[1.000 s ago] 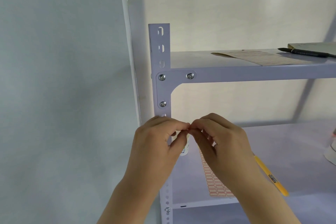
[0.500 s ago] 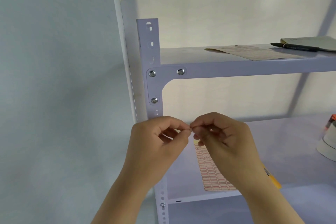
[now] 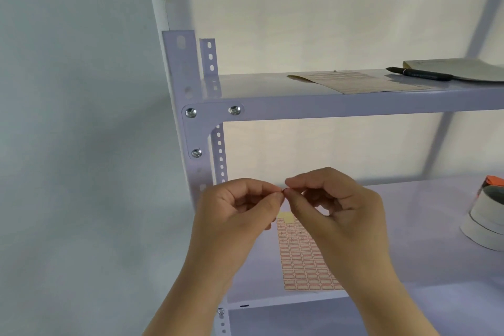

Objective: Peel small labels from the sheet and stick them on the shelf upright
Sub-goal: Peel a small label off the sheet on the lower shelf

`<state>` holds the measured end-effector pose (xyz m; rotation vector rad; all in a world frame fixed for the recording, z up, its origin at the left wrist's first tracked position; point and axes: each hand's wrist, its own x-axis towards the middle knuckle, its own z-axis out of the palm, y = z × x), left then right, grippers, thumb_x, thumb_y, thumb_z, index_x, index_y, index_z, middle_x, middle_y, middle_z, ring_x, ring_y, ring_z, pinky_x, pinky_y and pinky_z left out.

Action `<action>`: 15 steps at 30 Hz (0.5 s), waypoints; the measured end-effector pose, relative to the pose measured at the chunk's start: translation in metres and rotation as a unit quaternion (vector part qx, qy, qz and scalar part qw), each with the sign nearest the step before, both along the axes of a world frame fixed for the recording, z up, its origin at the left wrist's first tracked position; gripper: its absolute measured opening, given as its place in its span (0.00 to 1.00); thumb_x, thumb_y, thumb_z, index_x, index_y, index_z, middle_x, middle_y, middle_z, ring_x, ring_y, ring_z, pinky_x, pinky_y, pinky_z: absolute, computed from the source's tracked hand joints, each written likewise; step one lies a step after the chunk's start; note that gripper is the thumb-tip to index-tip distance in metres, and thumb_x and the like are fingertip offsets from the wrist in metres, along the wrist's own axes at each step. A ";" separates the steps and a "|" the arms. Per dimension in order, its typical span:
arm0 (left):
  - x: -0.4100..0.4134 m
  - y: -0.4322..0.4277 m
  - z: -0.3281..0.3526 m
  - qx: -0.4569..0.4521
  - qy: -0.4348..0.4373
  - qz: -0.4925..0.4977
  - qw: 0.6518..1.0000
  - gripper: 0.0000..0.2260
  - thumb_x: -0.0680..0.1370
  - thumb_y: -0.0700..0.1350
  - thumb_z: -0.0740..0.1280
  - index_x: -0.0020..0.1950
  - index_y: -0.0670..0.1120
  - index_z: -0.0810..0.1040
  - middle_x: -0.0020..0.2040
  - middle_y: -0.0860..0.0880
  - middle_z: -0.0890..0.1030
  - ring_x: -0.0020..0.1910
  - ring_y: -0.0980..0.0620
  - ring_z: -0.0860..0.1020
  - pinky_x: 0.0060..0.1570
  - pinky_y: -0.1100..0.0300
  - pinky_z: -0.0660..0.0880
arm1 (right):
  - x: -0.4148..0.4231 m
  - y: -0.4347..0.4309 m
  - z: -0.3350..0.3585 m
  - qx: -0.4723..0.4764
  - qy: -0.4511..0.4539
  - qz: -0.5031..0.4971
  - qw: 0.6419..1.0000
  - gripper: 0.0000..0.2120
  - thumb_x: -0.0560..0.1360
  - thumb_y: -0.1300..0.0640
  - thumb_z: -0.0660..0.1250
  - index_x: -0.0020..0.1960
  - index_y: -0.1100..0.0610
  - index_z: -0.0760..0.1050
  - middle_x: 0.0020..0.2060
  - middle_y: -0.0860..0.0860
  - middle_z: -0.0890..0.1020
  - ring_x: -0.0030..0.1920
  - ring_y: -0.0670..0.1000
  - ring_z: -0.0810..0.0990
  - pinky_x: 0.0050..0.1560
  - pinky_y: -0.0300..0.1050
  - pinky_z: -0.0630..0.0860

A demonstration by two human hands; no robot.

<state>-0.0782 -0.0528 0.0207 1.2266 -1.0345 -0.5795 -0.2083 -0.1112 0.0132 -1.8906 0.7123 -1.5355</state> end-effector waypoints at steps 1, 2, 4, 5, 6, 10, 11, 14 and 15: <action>-0.006 -0.002 0.000 -0.001 0.009 0.004 1.000 0.07 0.72 0.38 0.73 0.39 0.48 0.88 0.33 0.49 0.87 0.30 0.57 0.82 0.33 0.66 0.79 | -0.002 -0.001 -0.001 -0.010 -0.001 -0.019 1.000 0.13 0.69 0.67 0.76 0.43 0.48 0.83 0.37 0.44 0.85 0.35 0.48 0.83 0.38 0.36 0.79; -0.011 -0.004 -0.001 -0.002 0.016 0.008 1.000 0.08 0.72 0.37 0.73 0.38 0.49 0.88 0.33 0.49 0.87 0.30 0.58 0.82 0.34 0.67 0.79 | -0.005 -0.003 -0.002 -0.014 -0.003 -0.030 0.999 0.14 0.69 0.66 0.76 0.44 0.47 0.82 0.38 0.43 0.85 0.35 0.48 0.83 0.38 0.35 0.78; -0.021 -0.009 -0.002 -0.002 0.022 0.014 1.000 0.11 0.73 0.37 0.73 0.38 0.52 0.88 0.33 0.51 0.88 0.30 0.58 0.82 0.34 0.67 0.80 | -0.010 -0.006 -0.004 -0.026 -0.010 -0.040 0.999 0.18 0.69 0.67 0.75 0.45 0.44 0.80 0.39 0.43 0.84 0.36 0.47 0.82 0.38 0.31 0.77; -0.026 -0.011 -0.003 -0.004 0.024 0.016 1.000 0.11 0.73 0.37 0.73 0.38 0.53 0.88 0.33 0.51 0.88 0.30 0.58 0.82 0.34 0.67 0.80 | -0.013 -0.008 -0.005 -0.032 -0.012 -0.044 0.998 0.19 0.69 0.68 0.75 0.46 0.43 0.79 0.40 0.42 0.84 0.36 0.46 0.83 0.38 0.31 0.77; -0.030 -0.014 -0.005 -0.010 0.026 0.019 0.999 0.11 0.73 0.37 0.73 0.38 0.53 0.89 0.33 0.50 0.87 0.30 0.58 0.82 0.35 0.66 0.80 | -0.017 -0.010 -0.006 -0.035 -0.014 -0.046 0.998 0.20 0.69 0.68 0.75 0.46 0.43 0.79 0.40 0.42 0.84 0.36 0.46 0.83 0.38 0.31 0.77; -0.047 -0.023 -0.012 -0.031 0.024 0.041 0.998 0.11 0.74 0.37 0.73 0.43 0.53 0.89 0.34 0.49 0.88 0.32 0.59 0.83 0.37 0.66 0.80 | -0.031 -0.019 -0.012 -0.040 -0.006 -0.030 0.999 0.18 0.69 0.69 0.74 0.47 0.46 0.82 0.42 0.40 0.86 0.37 0.45 0.84 0.39 0.29 0.76; -0.051 -0.025 -0.014 -0.035 0.024 0.045 0.998 0.10 0.74 0.37 0.73 0.44 0.53 0.89 0.35 0.50 0.88 0.33 0.59 0.83 0.37 0.66 0.80 | -0.034 -0.020 -0.014 -0.047 0.001 -0.030 0.998 0.18 0.69 0.70 0.74 0.47 0.47 0.83 0.42 0.39 0.86 0.36 0.45 0.84 0.39 0.28 0.76; -0.057 -0.030 -0.019 -0.042 0.023 0.056 0.997 0.11 0.73 0.38 0.73 0.42 0.55 0.89 0.35 0.52 0.88 0.33 0.60 0.83 0.37 0.66 0.80 | -0.041 -0.026 -0.018 -0.061 0.022 -0.032 0.997 0.17 0.69 0.70 0.75 0.47 0.48 0.84 0.41 0.39 0.86 0.35 0.44 0.83 0.39 0.26 0.74; -0.058 -0.033 -0.020 -0.042 0.022 0.062 0.997 0.12 0.73 0.38 0.73 0.41 0.56 0.89 0.35 0.51 0.88 0.33 0.59 0.83 0.37 0.66 0.80 | -0.042 -0.028 -0.019 -0.064 0.025 -0.031 0.997 0.17 0.69 0.70 0.75 0.46 0.48 0.84 0.40 0.40 0.86 0.35 0.44 0.83 0.39 0.26 0.74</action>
